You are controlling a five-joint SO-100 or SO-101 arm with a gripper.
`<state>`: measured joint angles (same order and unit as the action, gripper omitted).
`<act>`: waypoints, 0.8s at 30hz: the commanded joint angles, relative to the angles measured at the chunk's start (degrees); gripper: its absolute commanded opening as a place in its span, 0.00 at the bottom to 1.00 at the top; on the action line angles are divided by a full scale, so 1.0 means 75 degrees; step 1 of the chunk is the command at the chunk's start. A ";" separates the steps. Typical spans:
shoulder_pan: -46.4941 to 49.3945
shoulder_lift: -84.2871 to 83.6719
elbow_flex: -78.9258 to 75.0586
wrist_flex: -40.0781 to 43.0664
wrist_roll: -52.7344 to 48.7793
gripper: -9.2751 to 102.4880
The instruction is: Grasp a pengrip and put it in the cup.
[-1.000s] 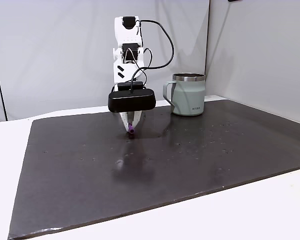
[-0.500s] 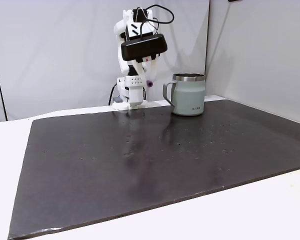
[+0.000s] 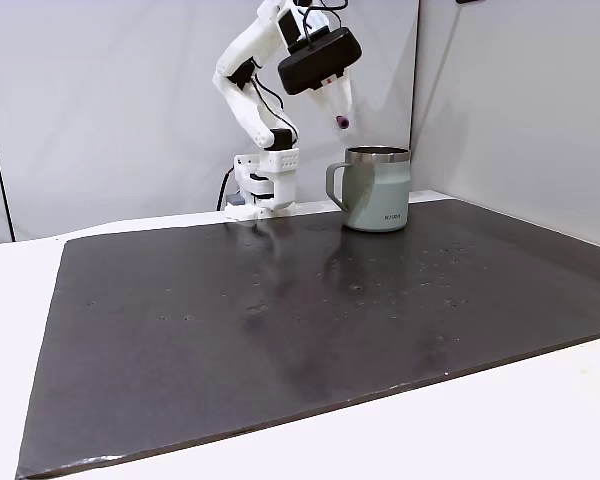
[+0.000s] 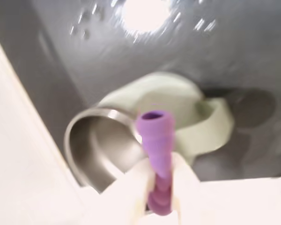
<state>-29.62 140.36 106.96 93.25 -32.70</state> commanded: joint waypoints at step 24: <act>-0.2789 -0.1828 -0.0797 -0.1125 0.2051 0.08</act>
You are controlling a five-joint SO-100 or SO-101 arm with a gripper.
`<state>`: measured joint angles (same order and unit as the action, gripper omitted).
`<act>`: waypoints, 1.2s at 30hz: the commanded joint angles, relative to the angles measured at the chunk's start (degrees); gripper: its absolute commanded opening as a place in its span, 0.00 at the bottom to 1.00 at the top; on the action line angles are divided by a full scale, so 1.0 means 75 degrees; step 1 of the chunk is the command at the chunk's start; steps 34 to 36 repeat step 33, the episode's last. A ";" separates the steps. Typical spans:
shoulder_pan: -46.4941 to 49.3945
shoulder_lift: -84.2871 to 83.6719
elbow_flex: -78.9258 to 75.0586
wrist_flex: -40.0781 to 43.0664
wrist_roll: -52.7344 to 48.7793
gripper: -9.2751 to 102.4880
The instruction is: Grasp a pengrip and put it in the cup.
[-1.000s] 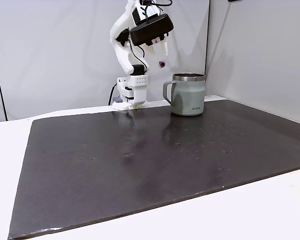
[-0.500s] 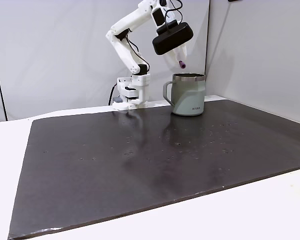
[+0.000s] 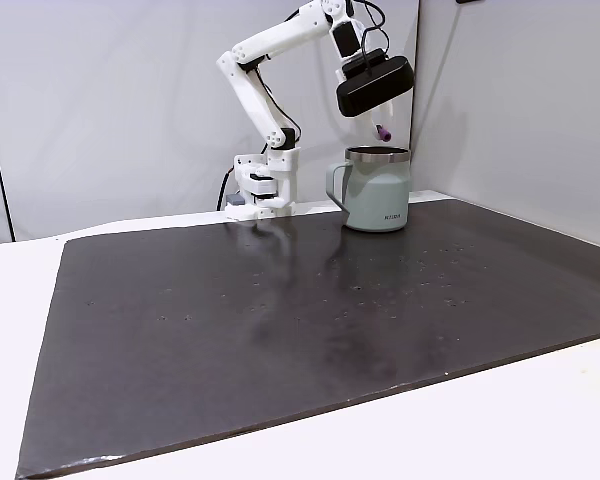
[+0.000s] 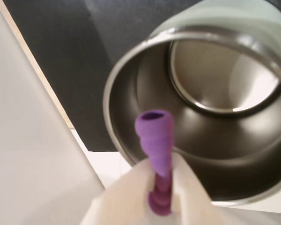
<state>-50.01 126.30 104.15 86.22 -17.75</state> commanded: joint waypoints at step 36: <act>0.0000 0.0645 -0.0164 -0.0117 -0.0445 0.31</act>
